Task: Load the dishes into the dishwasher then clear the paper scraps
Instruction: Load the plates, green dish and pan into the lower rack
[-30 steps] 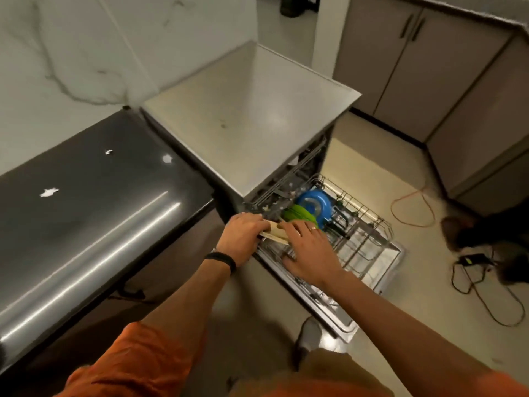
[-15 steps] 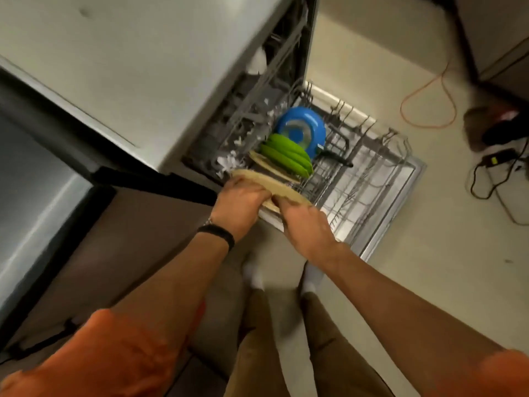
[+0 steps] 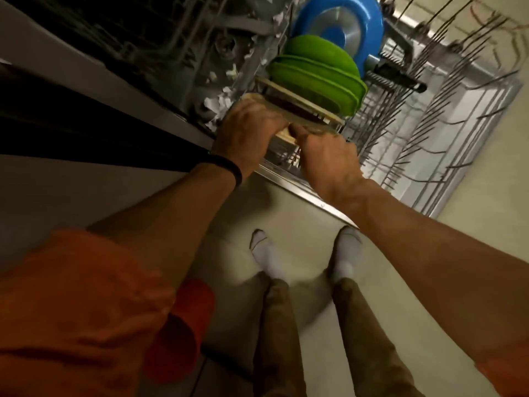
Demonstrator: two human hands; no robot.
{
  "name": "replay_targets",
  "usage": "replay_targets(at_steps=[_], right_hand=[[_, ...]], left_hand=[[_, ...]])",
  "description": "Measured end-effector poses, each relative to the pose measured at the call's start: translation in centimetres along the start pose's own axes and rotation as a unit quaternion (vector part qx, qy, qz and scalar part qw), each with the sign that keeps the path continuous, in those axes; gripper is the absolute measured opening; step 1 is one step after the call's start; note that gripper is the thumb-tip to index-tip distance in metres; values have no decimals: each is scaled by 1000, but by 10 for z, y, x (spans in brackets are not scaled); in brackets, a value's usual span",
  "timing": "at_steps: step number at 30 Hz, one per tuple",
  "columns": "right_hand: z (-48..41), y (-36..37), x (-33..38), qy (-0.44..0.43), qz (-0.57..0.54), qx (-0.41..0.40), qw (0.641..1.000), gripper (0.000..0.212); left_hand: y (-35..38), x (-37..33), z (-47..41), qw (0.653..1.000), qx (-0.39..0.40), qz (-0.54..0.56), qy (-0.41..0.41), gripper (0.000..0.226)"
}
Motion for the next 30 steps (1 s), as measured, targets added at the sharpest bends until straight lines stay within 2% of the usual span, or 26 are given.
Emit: replay_targets(at_steps=[3, 10, 12, 15, 17, 20, 30], right_hand=[[-8, 13, -5, 15, -18, -8, 1000, 55], [-29, 21, -14, 27, -33, 8, 999, 62], [-35, 23, -19, 32, -40, 12, 999, 64], [-50, 27, -32, 51, -51, 4, 997, 49], [-63, 29, -40, 61, -59, 8, 996, 41], [-78, 34, -39, 52, -71, 26, 996, 39], [-44, 26, -42, 13, -89, -61, 994, 24]], left_hand=[[7, 3, -6, 1000, -4, 10, 20, 50], [18, 11, -23, 999, 37, -8, 26, 57], [22, 13, -29, 998, 57, -16, 11, 48], [23, 11, -41, 998, 59, -13, 1, 36], [15, 7, -44, 1000, 12, 1, 13, 35], [12, 8, -37, 999, -40, -3, 25, 23], [14, 14, -38, 1000, -19, -13, 19, 22]])
Point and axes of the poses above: each hand's wrist, its own z-axis away from the middle knuckle, its own y-axis out of the palm, x = y × z, the point moved 6 cm from there along -z, towards the middle knuckle, and after that the axes turned 2 degrees about -x, right-handed, at the moved point
